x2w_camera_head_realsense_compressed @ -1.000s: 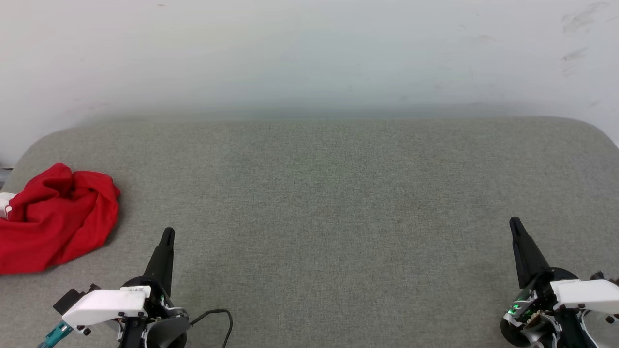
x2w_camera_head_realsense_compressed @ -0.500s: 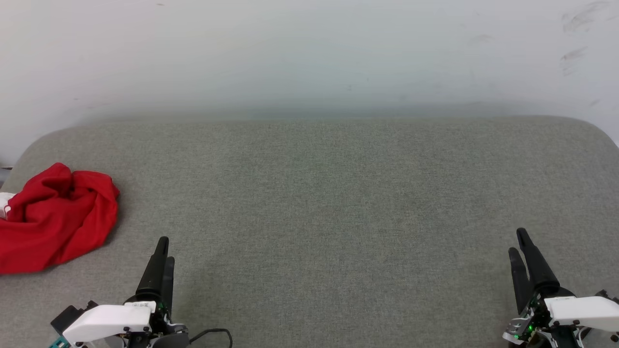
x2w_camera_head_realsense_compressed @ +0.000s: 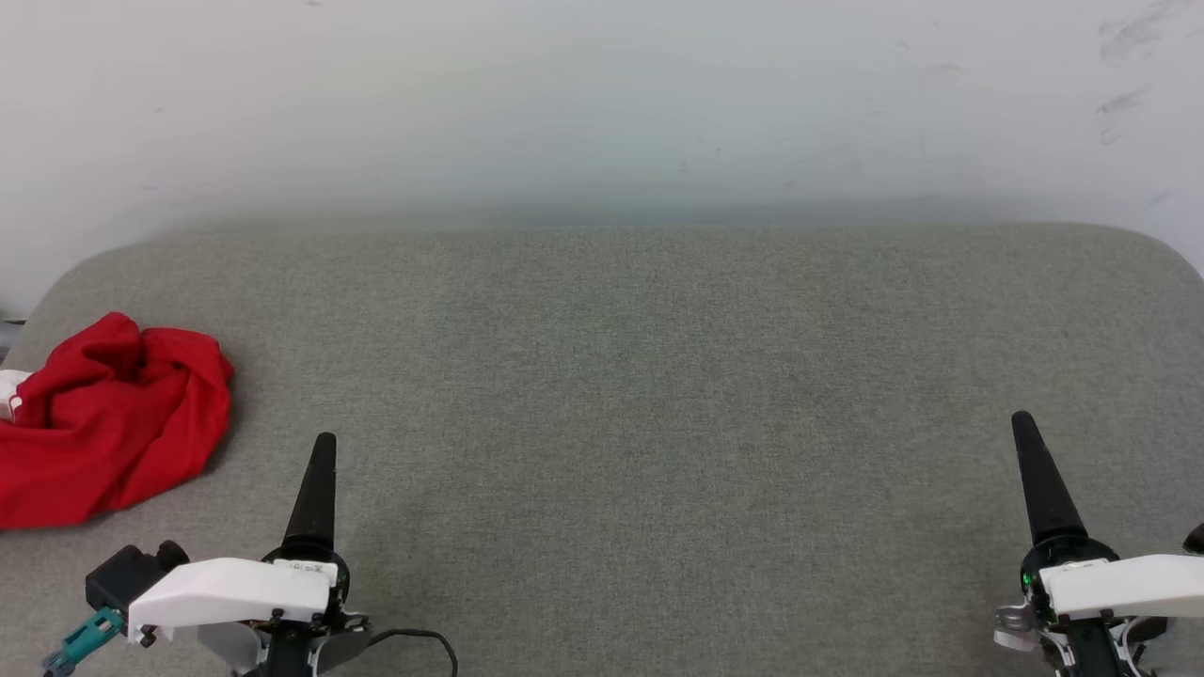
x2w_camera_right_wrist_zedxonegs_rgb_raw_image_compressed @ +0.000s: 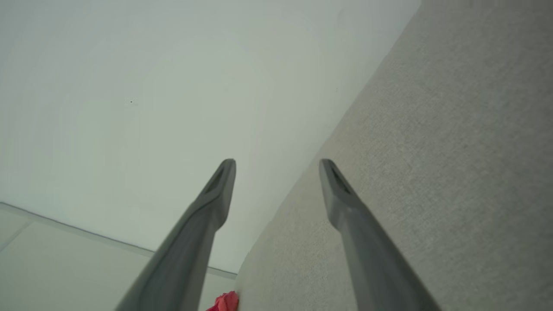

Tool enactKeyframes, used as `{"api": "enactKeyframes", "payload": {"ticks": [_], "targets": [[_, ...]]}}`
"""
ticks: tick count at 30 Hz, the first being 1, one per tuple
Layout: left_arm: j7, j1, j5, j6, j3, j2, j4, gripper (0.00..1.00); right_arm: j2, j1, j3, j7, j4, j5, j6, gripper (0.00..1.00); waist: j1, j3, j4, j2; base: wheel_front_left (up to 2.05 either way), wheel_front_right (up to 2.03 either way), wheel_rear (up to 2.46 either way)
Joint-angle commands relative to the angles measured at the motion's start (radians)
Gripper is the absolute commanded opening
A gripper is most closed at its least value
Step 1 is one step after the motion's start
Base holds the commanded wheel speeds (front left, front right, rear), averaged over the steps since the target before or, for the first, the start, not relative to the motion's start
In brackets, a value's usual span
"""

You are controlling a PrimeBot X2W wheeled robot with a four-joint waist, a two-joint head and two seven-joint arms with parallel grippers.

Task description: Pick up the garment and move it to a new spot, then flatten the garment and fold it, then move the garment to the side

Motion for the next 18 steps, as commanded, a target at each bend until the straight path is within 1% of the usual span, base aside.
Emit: {"api": "enactKeyframes", "payload": {"ticks": [1, 7, 11, 18], "targets": [[-0.012, -0.011, 0.050, 0.012, -0.008, 0.002, -0.031, 1.00, 0.000, -0.006, 0.005, -0.011, -0.034, -0.055, 0.000, 1.00, 0.0000, 0.000, 0.000, -0.0001, 0.00, 0.00, 0.00], [-0.036, -0.002, 0.186, 0.046, -0.035, 0.002, -0.058, 1.00, 0.000, 0.004, 0.022, -0.035, -0.068, -0.197, 0.000, 1.00, 0.0000, 0.001, 0.002, -0.0001, 0.00, 0.00, 0.00], [-0.051, 0.000, 0.275, 0.060, -0.055, 0.002, -0.067, 1.00, 0.000, 0.013, 0.036, -0.050, -0.080, -0.287, 0.000, 1.00, 0.0000, 0.001, 0.003, -0.0001, 0.00, 0.00, 0.00], [-0.076, 0.005, 0.403, 0.084, -0.082, 0.006, -0.079, 1.00, 0.001, 0.024, 0.047, -0.075, -0.097, -0.409, 0.000, 1.00, 0.0000, 0.004, 0.006, -0.0001, 0.00, 0.00, 0.00]]}}
